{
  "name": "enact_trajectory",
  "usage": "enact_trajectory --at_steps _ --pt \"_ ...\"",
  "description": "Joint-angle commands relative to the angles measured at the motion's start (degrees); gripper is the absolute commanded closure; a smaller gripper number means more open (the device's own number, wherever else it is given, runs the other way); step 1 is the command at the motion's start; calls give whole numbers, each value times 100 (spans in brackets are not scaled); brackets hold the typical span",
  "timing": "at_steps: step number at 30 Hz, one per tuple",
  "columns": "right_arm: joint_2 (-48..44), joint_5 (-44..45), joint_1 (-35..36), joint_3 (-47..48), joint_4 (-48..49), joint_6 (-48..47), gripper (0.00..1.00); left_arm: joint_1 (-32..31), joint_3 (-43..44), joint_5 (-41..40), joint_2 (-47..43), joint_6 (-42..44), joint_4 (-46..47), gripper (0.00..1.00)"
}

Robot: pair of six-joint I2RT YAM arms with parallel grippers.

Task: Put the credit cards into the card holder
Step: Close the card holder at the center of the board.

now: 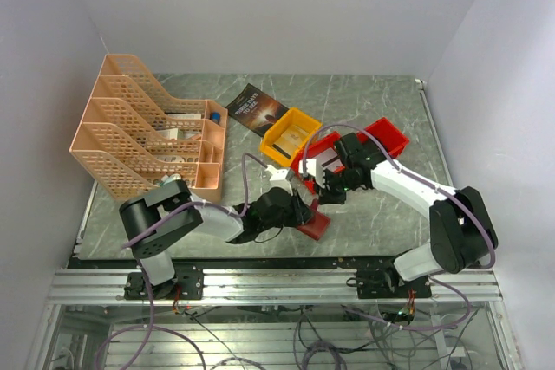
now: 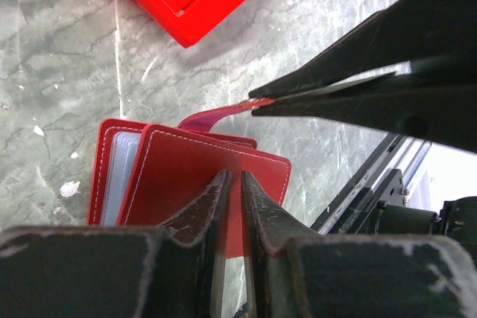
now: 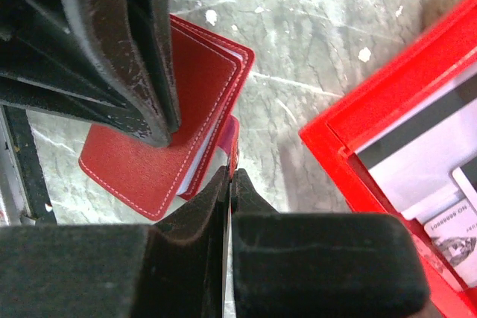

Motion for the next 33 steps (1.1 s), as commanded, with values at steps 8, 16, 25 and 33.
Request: enact_trajectory --at_steps 8,16,25,33 --pt "157 113 140 165 149 -513 100 665 -471 853 76 -469 1235 93" --pt "256 -238 140 202 70 -898 100 708 -413 829 398 -500 1081 93" --pt "260 -264 138 94 53 -523 82 708 -418 716 271 -259 556 93" --pt "175 -413 44 97 149 -267 73 708 -447 748 197 -229 593 93"
